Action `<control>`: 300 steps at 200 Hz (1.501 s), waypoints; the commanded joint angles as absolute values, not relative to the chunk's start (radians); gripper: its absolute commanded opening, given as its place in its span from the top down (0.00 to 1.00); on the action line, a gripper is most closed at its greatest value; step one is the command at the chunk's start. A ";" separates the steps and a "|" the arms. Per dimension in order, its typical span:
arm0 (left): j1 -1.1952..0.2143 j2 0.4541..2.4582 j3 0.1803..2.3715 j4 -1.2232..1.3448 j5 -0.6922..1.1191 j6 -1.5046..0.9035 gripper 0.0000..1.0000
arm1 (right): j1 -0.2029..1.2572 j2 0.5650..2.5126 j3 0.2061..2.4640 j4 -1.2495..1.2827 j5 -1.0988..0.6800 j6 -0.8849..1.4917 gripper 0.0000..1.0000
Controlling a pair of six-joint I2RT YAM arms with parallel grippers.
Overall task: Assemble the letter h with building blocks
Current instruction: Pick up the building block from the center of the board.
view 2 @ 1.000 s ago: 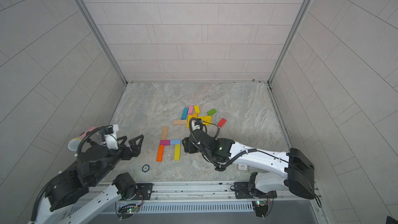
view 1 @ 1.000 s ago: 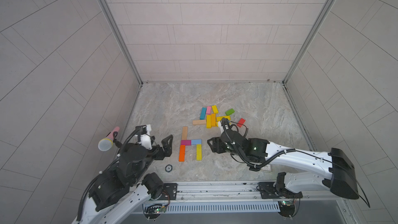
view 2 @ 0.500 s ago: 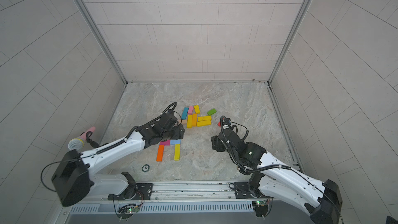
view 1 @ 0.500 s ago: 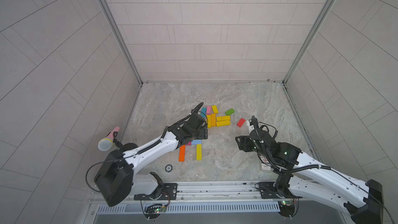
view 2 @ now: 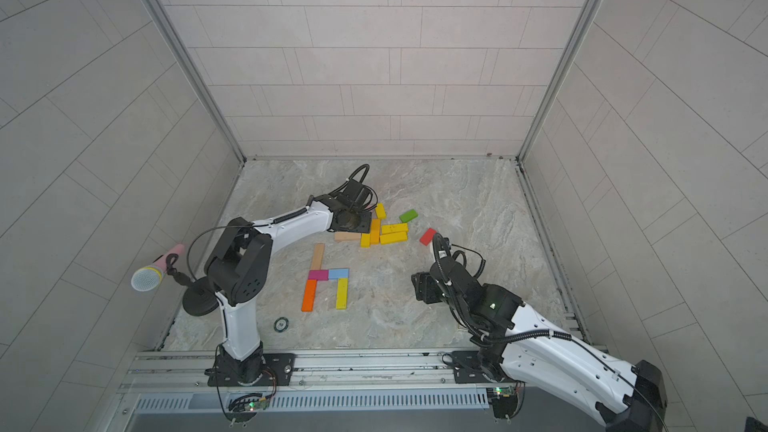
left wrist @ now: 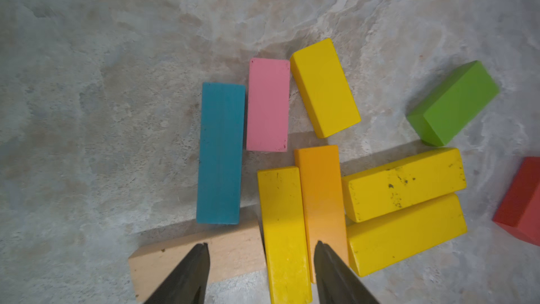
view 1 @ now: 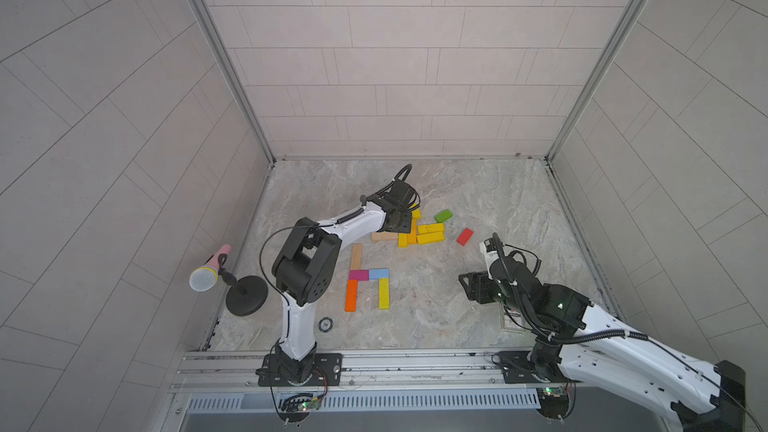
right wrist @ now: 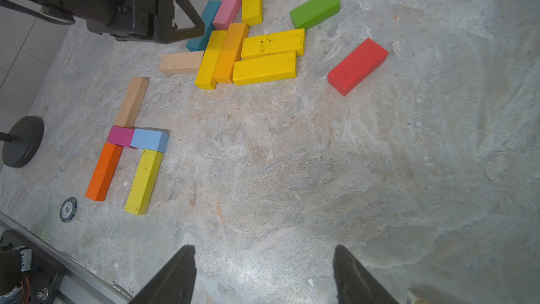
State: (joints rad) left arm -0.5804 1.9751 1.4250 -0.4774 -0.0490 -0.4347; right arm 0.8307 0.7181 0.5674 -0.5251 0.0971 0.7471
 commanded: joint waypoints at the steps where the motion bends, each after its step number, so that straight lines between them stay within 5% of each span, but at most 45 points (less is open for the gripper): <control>1: -0.562 2.009 1.468 -0.544 -0.072 -0.374 0.37 | 0.827 0.700 0.569 -0.549 0.101 0.736 0.24; 194: -0.538 2.213 1.650 -0.647 -0.183 -0.316 0.51 | 0.818 0.680 0.568 -0.568 0.126 0.742 0.24; 300: -0.529 2.037 1.514 -0.489 -0.147 -0.313 0.37 | 0.811 0.700 0.560 -0.555 0.126 0.738 0.23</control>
